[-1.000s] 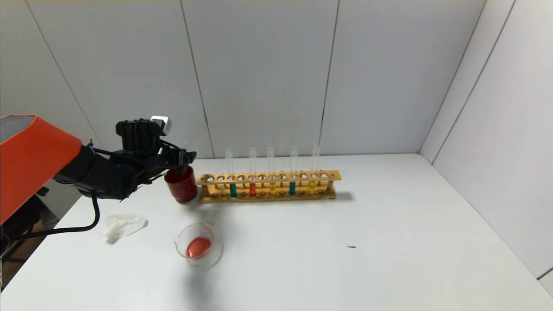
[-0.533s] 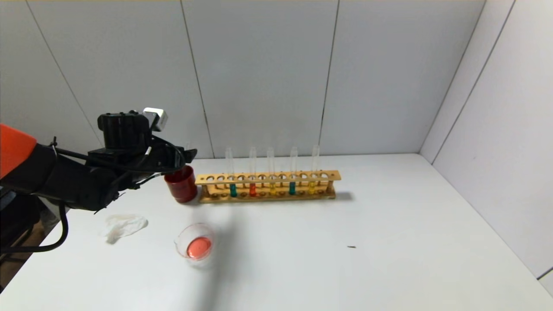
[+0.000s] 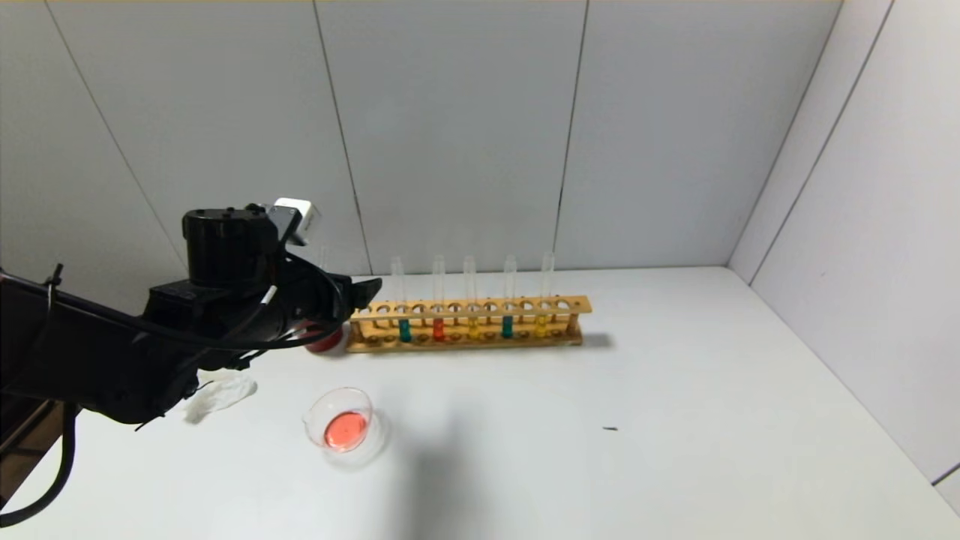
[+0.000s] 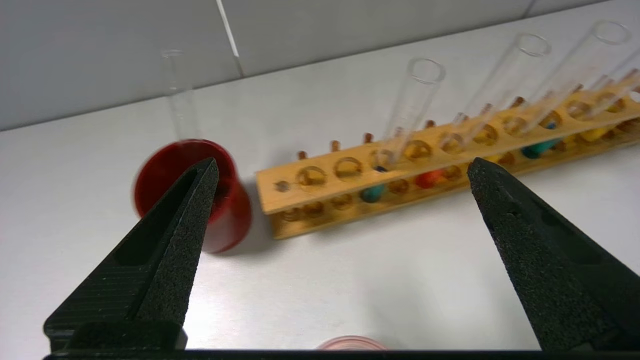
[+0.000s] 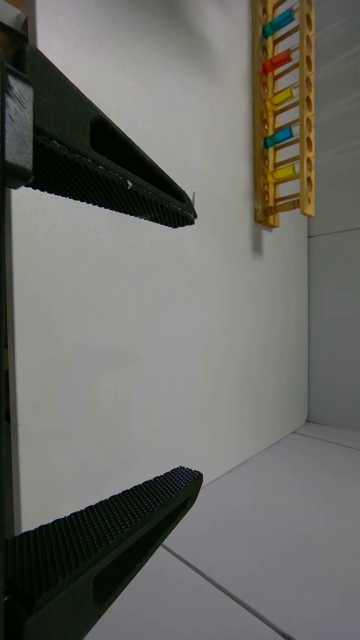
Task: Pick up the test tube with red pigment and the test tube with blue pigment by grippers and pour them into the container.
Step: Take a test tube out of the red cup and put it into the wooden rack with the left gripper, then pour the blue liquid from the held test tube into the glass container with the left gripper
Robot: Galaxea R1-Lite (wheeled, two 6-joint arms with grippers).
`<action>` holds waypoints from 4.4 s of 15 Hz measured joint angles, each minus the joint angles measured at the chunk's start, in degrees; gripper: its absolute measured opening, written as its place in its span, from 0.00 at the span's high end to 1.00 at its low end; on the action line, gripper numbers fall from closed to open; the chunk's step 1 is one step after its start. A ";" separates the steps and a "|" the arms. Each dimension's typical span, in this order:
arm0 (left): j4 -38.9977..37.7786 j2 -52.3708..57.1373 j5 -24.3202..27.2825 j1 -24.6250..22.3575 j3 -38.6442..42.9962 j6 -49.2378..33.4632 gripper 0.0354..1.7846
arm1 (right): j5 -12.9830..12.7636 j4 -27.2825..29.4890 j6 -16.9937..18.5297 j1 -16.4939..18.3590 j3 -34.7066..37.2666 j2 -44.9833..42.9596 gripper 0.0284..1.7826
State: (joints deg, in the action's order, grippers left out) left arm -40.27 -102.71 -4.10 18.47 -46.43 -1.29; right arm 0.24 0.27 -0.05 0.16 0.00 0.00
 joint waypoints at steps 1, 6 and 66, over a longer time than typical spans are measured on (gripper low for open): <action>-0.06 -0.60 -0.01 0.96 0.02 -0.30 0.02 | 0.00 -0.02 0.02 0.00 0.00 0.00 0.02; -0.11 -5.80 -0.17 2.43 -3.84 -0.50 0.02 | 0.00 0.00 -0.02 0.02 0.00 0.00 0.02; 28.92 15.30 31.40 -14.23 -3.07 36.95 0.84 | -0.02 0.00 0.02 0.00 0.00 0.00 0.02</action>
State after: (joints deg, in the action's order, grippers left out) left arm -11.35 -87.41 27.31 4.24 -49.51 35.66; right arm 0.22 0.27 -0.02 0.16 0.00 0.00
